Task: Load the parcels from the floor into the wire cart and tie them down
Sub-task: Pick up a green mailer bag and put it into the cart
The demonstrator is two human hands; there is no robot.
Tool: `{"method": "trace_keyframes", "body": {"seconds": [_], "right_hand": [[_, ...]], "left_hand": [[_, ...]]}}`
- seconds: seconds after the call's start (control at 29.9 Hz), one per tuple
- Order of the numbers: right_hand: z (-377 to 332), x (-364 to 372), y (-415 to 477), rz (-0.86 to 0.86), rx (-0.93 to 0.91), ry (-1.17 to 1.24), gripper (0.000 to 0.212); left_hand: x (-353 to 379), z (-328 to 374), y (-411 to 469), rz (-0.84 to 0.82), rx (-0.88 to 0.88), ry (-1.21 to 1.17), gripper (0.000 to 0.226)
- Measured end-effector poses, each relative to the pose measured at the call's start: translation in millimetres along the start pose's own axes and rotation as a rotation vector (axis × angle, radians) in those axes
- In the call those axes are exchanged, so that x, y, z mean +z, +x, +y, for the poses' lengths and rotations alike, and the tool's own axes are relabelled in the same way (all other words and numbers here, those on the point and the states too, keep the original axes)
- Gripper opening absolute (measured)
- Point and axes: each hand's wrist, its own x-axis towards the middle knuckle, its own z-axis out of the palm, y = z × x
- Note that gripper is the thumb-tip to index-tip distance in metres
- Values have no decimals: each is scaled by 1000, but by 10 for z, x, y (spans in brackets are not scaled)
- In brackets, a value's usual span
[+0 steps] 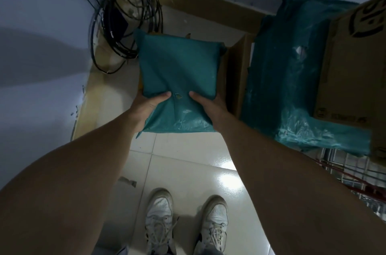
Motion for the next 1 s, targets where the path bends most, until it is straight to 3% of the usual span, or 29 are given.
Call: {"method": "trace_keyframes", "body": {"seconds": [0.17,0.3,0.4,0.5,0.57,0.63,0.8,0.9,1.0], "right_hand": [[-5,-10,-146,-65,41,15,69],[-89,-10,-374,-64,37,13,87],[-204,-13,-527,-86,22,-2,67],[-458,-117,-825,-66,-1,-14,74],[-667,-130,-1015,-55,-25,1,95],[-910,-156,-1228,-55,-39,37,101],[-1767,-322,-1928,-58,-127,120,89],[-2380,-460,-2451,-49,-220,150,80],[-3040,-640,-2978,-41,-309,136,85]], "left_hand": [[-35,49,-257,6,9,-23,67],[-46,175,-525,-16,20,-45,63],[-49,285,-685,9,42,-30,67],[58,543,-993,29,66,-37,65],[101,785,-1218,8,97,-25,67],[158,1078,-1446,-11,121,-10,75],[401,2036,-2095,59,187,21,99],[559,2696,-2525,7,262,65,96],[751,3335,-3022,-1,349,77,94]]}}
